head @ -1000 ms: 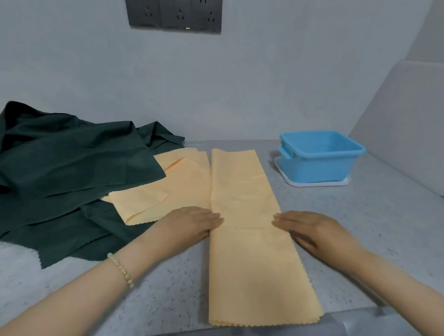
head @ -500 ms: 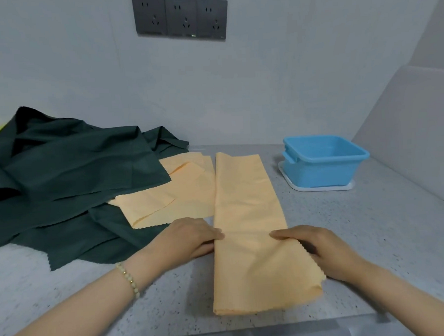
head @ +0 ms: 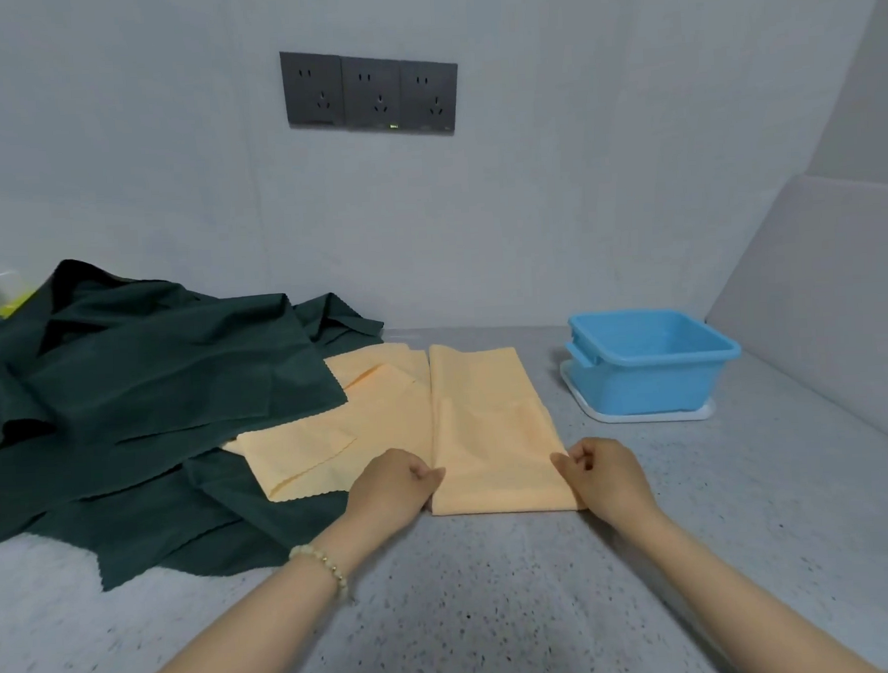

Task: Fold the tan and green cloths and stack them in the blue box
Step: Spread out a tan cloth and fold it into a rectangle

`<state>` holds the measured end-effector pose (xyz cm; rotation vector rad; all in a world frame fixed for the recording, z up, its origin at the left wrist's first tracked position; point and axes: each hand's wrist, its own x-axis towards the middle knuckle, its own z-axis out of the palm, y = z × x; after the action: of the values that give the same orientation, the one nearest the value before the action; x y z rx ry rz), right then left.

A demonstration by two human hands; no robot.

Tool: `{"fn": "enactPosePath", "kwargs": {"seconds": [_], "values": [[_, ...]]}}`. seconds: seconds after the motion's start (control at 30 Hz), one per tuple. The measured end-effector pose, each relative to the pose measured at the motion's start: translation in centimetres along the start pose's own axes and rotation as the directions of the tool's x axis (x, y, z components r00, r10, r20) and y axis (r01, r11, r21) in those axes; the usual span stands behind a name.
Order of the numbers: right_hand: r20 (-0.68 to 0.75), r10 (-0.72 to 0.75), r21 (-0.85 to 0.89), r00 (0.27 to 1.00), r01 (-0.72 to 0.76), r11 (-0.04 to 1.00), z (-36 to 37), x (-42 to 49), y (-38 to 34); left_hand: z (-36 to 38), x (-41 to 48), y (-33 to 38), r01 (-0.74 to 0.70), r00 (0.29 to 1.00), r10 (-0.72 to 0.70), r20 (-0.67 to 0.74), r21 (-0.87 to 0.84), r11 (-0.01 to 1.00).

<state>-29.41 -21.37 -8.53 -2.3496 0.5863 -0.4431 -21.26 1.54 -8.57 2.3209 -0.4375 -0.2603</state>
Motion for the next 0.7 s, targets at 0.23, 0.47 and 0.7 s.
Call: {"fn": "enactPosePath", "kwargs": {"seconds": [0.23,0.47,0.7], "values": [[-0.035,-0.124,-0.273,0.992,0.110,0.956,0.6,-0.4,-0.2,0.4,-0.6,0.1,0.041,0.999,-0.040,-0.022,0.074,0.996],[-0.048,-0.154,-0.370,0.987,0.126,0.920,1.3,-0.1,0.2,0.2,-0.4,0.3,0.050,0.999,-0.049,-0.010,0.083,0.995],[-0.190,-0.373,-0.361,0.908,0.289,0.887,1.2,-0.6,-0.9,1.3,-1.1,1.9,-0.206,0.873,0.409,-0.265,0.561,0.802]]}}
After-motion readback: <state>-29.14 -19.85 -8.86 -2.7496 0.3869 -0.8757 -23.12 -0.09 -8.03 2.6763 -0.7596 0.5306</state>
